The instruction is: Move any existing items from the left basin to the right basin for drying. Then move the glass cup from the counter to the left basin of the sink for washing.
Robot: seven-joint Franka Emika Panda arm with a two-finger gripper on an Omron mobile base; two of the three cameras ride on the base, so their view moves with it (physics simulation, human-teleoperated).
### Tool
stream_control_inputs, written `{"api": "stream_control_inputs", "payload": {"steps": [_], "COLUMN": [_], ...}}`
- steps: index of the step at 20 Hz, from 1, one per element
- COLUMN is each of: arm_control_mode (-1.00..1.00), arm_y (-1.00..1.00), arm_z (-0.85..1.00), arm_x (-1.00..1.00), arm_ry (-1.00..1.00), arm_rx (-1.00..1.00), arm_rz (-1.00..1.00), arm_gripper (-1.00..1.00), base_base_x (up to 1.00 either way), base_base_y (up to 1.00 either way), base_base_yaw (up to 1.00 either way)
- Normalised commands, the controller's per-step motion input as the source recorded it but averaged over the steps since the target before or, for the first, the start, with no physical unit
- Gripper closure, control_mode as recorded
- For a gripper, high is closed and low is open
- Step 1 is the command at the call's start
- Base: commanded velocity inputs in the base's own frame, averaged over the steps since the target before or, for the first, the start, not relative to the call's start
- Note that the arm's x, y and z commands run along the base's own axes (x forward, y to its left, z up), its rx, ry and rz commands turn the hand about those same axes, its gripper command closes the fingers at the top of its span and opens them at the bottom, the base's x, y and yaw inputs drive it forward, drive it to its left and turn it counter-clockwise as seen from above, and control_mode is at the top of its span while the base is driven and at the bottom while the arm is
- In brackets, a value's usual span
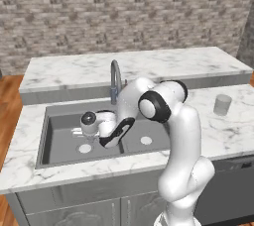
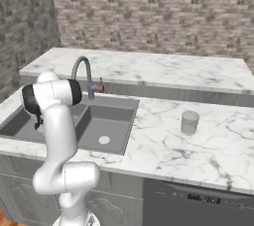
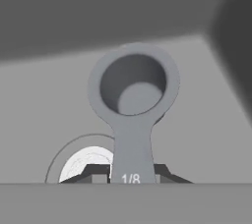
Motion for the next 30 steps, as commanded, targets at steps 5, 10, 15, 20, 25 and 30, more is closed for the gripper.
{"api": "stream_control_inputs", "payload": {"steps": [5, 10, 15, 20, 25, 30], "arm_control_mode": [-1.00, -1.00, -1.00, -1.00, -1.00, -1.00], "arm_y": [-0.21, -0.23, -0.15, -0.05, 0.00, 0.00], "arm_z": [0.36, 0.55, 0.68, 0.60, 0.69, 0.64], "arm_x": [-0.28, -0.19, -0.10, -0.19, -0.11, -0.14], "arm_ry": [-0.03, 0.00, 0.01, 0.00, 0.00, 0.00], "arm_rx": [0.01, 0.08, 0.09, 0.03, 0.00, 0.00], "arm_rz": [-0.08, -0.09, -0.07, -0.03, -0.01, 0.00], "arm_gripper": [1.00, 1.00, 1.00, 1.00, 1.00, 1.00], "base_base_x": [0.00, 0.00, 0.00, 0.00, 0.00, 0.00], "base_base_y": [0.00, 0.00, 0.00, 0.00, 0.00, 0.00], "base_base_yaw": [0.00, 0.00, 0.00, 0.00, 0.00, 0.00]}}
